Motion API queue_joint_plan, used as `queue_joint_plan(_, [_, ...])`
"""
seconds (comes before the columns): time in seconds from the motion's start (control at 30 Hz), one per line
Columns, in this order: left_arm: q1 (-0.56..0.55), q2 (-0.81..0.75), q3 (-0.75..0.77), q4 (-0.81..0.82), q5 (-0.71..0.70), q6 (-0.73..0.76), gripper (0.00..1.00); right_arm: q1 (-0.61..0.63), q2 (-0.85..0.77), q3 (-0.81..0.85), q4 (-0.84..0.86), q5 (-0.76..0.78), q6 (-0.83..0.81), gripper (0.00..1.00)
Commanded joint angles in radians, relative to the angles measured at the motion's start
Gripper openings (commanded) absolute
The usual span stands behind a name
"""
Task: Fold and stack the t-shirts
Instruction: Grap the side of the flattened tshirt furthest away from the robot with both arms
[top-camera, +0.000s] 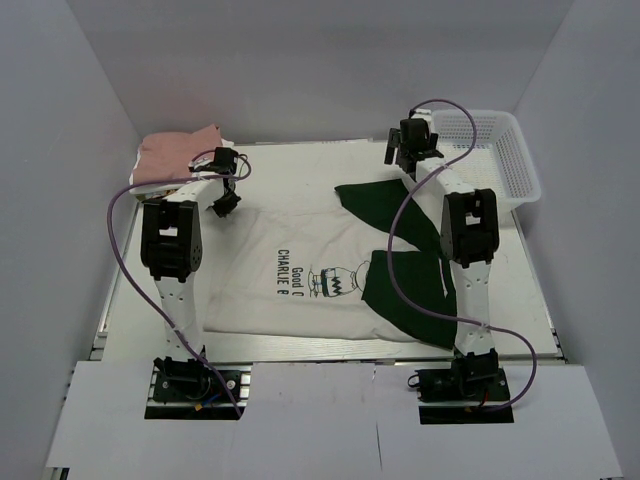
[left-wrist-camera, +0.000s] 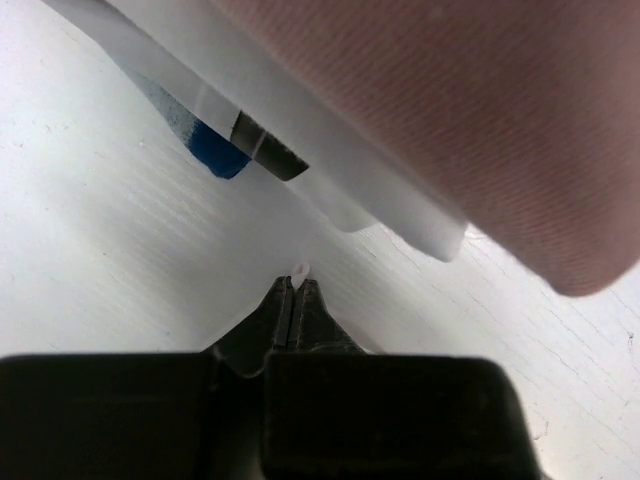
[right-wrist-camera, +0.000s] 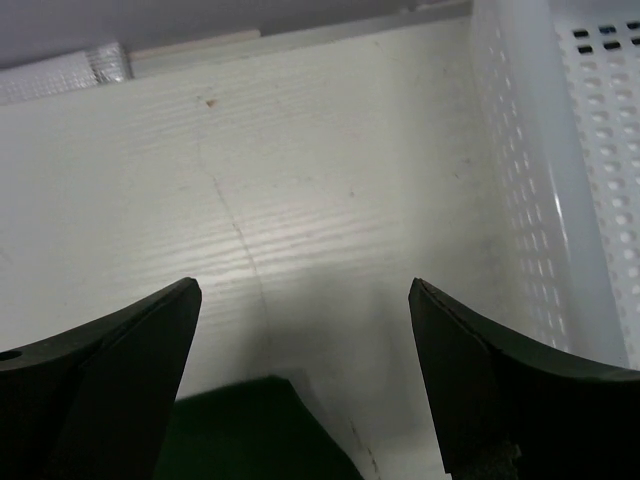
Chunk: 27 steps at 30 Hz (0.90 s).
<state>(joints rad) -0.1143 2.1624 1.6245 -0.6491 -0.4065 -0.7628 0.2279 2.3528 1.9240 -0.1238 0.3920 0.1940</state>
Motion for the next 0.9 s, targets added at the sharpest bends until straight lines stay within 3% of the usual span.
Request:
queue_joint_plan(0.0, [0.004,-0.029,-0.023,0.003,0.009,-0.009,0.00,-0.004,0.065,0.133,0.046,-0.085,-0.039,0.90])
queue_joint_plan(0.1, [-0.005,-0.048,-0.032,0.003,0.009,-0.009,0.00,-0.004,0.105,0.173,-0.037,-0.132,-0.001,0.88])
queue_joint_plan(0.27, [-0.015,-0.081,-0.066,-0.007,-0.012,-0.009,0.00,-0.005,0.037,-0.001,-0.048,-0.160,0.033,0.85])
queue_joint_plan(0.5, [-0.015,-0.121,-0.100,0.000,-0.022,-0.009,0.00,-0.001,0.025,-0.011,-0.122,-0.220,0.021,0.75])
queue_joint_plan(0.53, [-0.015,-0.131,-0.100,0.000,-0.022,-0.009,0.00,-0.002,0.036,-0.008,-0.123,-0.228,0.025,0.72])
queue_joint_plan(0.63, [-0.015,-0.131,-0.100,0.009,-0.022,0.000,0.00,-0.005,0.046,0.012,-0.134,-0.252,0.019,0.38])
queue_joint_plan(0.67, [-0.015,-0.141,-0.100,0.009,-0.022,0.000,0.00,-0.002,0.043,0.016,-0.143,-0.251,0.019,0.20])
queue_joint_plan(0.8, [-0.015,-0.150,-0.091,0.000,-0.031,0.000,0.00,0.001,-0.033,-0.031,-0.123,-0.265,0.018,0.00])
queue_joint_plan(0.87, [-0.015,-0.168,-0.091,0.000,-0.031,0.009,0.00,0.001,-0.099,-0.072,-0.102,-0.271,0.007,0.00])
